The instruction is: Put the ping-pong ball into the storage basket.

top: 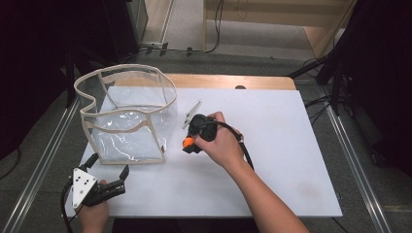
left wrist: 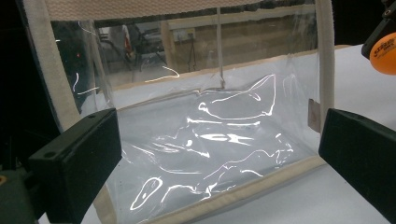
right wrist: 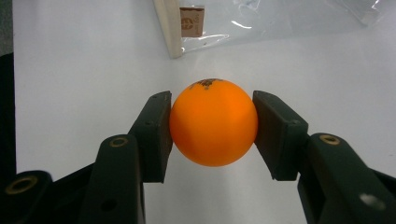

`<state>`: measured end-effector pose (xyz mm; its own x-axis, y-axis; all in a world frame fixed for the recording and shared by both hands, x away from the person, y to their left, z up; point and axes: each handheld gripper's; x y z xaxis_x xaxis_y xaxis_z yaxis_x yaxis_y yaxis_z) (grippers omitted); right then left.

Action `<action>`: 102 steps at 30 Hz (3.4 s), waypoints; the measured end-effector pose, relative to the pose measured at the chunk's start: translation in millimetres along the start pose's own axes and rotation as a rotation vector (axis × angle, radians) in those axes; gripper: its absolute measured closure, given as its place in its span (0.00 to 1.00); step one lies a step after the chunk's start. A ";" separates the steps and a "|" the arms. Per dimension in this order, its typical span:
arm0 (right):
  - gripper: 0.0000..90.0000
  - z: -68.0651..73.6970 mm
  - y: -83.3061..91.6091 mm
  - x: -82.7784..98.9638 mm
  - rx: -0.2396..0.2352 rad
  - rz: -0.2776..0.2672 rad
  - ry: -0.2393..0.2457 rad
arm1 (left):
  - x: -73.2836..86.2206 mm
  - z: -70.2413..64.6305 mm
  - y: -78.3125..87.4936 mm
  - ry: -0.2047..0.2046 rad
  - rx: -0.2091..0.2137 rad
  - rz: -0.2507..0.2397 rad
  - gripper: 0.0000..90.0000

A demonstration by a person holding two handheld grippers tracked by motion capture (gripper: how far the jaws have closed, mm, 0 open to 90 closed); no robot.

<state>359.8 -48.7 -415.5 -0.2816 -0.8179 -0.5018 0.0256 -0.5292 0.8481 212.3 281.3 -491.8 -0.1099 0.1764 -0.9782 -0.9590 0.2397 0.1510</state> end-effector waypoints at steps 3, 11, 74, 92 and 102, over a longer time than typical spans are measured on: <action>0.53 -0.1 3.3 -3.5 -0.006 0.008 0.005 | 0.0 -0.1 -0.1 0.002 0.000 -0.002 0.00; 0.53 -1.4 10.6 -11.0 -0.020 0.011 0.012 | 0.0 -0.3 -0.3 0.002 0.000 -0.002 0.00; 0.54 1.7 63.2 -58.2 -0.019 0.059 0.068 | -0.1 1.5 -0.3 0.013 0.005 0.001 0.00; 0.54 -5.2 76.0 -67.9 -0.035 0.047 0.056 | -0.1 1.3 -0.3 0.013 0.005 0.000 0.00; 0.53 -5.7 83.0 -74.3 -0.026 0.058 0.060 | -0.1 1.2 -0.4 0.012 0.005 0.000 0.00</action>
<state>388.3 -33.1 -308.8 -0.2211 -0.8588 -0.4621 0.0651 -0.4857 0.8717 213.0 282.4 -491.6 -0.1134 0.1647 -0.9798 -0.9577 0.2443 0.1519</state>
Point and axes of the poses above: each handheld gripper's, and its own axes: y roughly backward along the jaws, x roughly out of its underside, z roughly to its left, and after that the axes turned 7 degrees about -x, right-handed
